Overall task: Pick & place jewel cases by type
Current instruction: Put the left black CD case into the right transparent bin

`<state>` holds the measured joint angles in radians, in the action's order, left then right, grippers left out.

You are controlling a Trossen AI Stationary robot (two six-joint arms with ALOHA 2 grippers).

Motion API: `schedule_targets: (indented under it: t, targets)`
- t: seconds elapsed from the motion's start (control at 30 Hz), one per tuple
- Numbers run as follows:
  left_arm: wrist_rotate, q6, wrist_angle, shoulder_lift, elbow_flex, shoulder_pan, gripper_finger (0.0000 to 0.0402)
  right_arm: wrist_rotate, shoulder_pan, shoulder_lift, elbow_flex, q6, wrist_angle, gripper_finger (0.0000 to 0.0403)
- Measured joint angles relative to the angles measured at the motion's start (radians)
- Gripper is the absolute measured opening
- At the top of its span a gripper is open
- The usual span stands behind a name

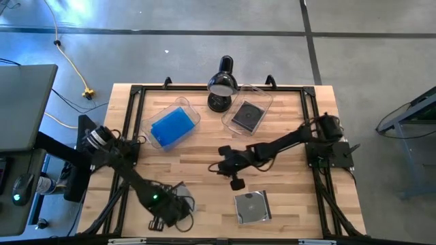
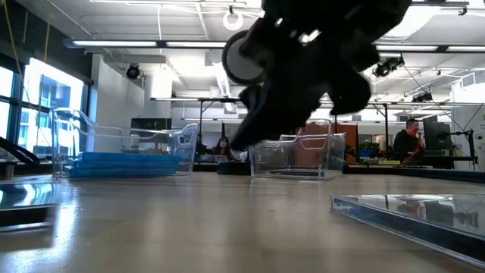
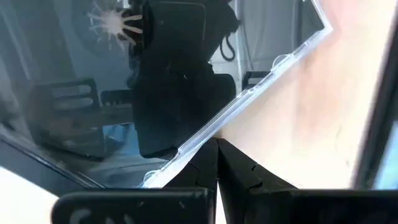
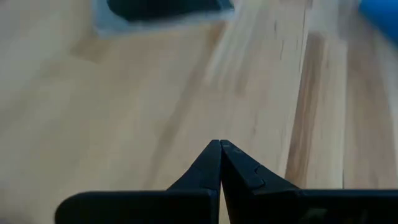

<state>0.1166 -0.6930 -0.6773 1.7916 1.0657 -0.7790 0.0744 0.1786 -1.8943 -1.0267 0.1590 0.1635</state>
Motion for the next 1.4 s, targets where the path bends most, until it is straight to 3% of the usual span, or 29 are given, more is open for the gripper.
schedule_targets:
  t: [0.2,0.4,0.7,0.87,1.1,1.4]
  targets:
    - [-0.025,0.222,-0.040,-0.001,0.000,0.118,0.0000,-0.011,-0.017,-0.121,-0.130,0.002,-0.082,0.0001]
    - [-0.054,0.371,-0.040,-0.001,-0.002,0.219,0.0000,-0.083,-0.024,-0.139,-0.164,0.001,-0.149,0.0024]
    - [-0.194,0.503,-0.030,-0.002,0.037,0.283,0.0000,0.040,-0.002,-0.139,-0.164,-0.062,-0.177,0.0090]
    - [-0.172,0.481,-0.016,-0.002,0.040,0.286,0.0000,0.038,0.038,-0.139,-0.166,-0.188,-0.172,0.0113]
    - [-0.110,0.425,0.003,-0.002,0.040,0.283,0.0000,-0.269,0.118,-0.136,-0.166,-0.159,-0.205,0.0106]
    - [-0.075,0.355,0.062,-0.003,0.040,0.282,0.0000,-0.169,0.167,-0.094,-0.165,-0.290,-0.299,0.0108]
